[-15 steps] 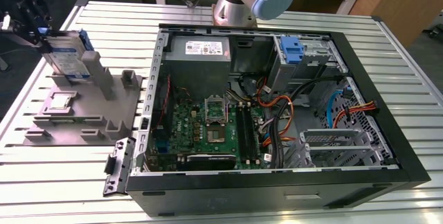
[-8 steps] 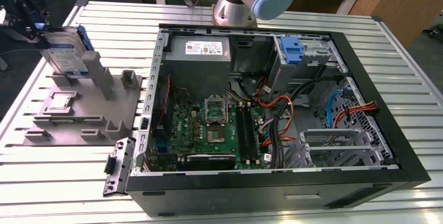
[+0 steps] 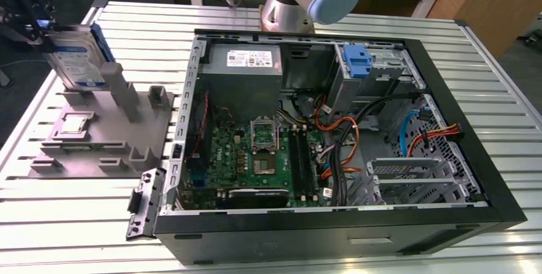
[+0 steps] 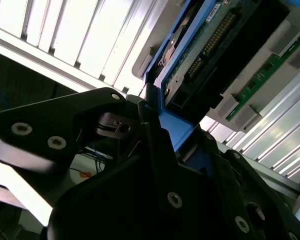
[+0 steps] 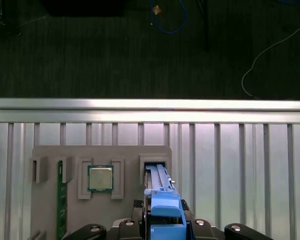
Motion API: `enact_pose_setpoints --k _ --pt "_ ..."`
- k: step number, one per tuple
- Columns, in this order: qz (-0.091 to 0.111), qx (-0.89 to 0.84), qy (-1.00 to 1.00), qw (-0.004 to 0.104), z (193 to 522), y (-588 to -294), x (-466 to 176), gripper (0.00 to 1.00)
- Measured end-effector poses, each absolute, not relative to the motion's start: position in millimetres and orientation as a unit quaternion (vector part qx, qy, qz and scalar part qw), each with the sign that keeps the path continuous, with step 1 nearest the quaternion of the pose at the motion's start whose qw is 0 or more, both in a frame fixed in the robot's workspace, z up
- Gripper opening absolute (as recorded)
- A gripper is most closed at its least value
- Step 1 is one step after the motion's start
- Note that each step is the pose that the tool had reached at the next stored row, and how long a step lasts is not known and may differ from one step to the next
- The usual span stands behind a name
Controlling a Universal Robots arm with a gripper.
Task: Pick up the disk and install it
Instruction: 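Pick up the disk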
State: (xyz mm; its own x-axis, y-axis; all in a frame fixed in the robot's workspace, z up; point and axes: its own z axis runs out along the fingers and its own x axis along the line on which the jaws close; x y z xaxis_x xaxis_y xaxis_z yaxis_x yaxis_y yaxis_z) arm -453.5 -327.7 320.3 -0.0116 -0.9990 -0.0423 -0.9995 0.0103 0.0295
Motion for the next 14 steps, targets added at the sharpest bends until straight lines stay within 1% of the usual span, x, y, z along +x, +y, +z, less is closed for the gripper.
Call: enact_pose_setpoints --k 4,14 --pt "0.025 -0.703 0.711 0.005 326.0 -327.7 -453.6 0.37" --pt "0.025 -0.703 0.711 0.004 328.1 -327.7 -453.6 0.37"
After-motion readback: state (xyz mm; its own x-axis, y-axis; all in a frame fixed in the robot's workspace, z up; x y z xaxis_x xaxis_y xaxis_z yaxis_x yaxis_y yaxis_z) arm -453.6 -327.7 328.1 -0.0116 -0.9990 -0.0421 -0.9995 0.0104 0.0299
